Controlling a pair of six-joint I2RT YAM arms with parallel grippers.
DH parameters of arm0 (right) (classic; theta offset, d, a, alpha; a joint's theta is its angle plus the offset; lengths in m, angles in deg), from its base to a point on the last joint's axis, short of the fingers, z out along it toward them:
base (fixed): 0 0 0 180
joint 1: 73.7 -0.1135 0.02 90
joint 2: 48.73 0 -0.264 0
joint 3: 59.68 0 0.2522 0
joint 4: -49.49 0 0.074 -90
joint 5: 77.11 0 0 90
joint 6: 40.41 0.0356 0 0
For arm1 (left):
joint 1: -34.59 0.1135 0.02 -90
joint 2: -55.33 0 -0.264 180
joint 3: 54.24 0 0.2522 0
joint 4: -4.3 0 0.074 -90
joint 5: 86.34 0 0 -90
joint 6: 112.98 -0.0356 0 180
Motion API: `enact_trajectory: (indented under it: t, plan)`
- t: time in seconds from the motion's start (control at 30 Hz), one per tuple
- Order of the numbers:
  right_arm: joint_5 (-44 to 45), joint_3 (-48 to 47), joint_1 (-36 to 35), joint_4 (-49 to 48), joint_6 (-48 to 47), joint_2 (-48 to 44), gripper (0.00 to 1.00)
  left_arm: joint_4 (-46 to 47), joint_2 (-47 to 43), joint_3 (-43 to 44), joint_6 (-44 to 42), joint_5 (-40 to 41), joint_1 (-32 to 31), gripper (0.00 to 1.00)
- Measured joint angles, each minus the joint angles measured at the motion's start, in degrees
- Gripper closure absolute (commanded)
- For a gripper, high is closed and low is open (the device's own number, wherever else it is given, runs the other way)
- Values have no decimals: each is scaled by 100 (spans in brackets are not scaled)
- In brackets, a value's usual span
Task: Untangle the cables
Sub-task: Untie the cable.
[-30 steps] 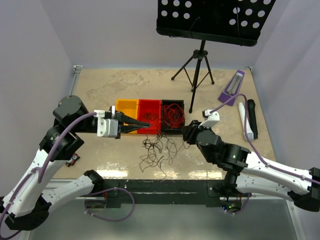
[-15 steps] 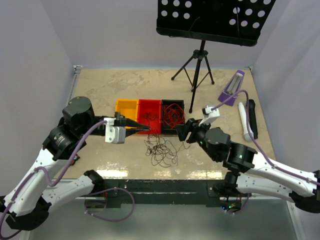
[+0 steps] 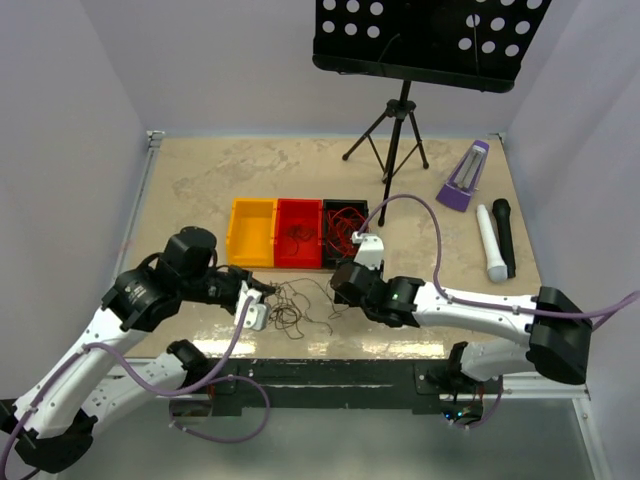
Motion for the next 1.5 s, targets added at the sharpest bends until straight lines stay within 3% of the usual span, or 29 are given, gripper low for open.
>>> enact_trajectory:
  t: [0.1, 0.23, 0.57, 0.67, 0.77, 0.83, 1.0, 1.17, 1.27, 1.4, 1.5]
  plan:
    - [-13, 35, 0, 22, 310, 232, 32, -313, -186, -192, -299, 232, 0, 100]
    - [-39, 186, 20, -9, 566, 413, 33, -549, -323, -219, -494, 358, 0, 100]
    - [-107, 450, 815, -603, 697, 868, 41, -909, -525, -365, -793, 531, 0, 100]
    - [-81, 450, 1062, -817, 649, 964, 62, -927, -553, -365, -811, 557, 0, 100]
    - [-52, 448, 1106, -979, 608, 1038, 90, -931, -555, -365, -850, 608, 0, 100]
    - [-52, 448, 1102, -1021, 625, 1071, 100, -940, -553, -365, -885, 658, 0, 100]
    - [-48, 452, 1088, -776, 664, 509, 100, -916, -621, -442, -960, 800, 0, 100]
    - [155, 234, 1064, 76, 702, -1375, 100, -863, -1021, -1228, -1504, 1075, 0, 100]
    - [619, -697, 1049, 697, 684, -2234, 100, -874, -1272, -1742, -1873, 1320, 0, 100]
    - [1394, -2092, 1049, 1113, 610, -2404, 100, -874, -1340, -2037, -2236, 1582, 0, 100]
    - [1875, -2522, 1051, 1364, 549, -2428, 100, -868, -1325, -2103, -2404, 1781, 0, 100]
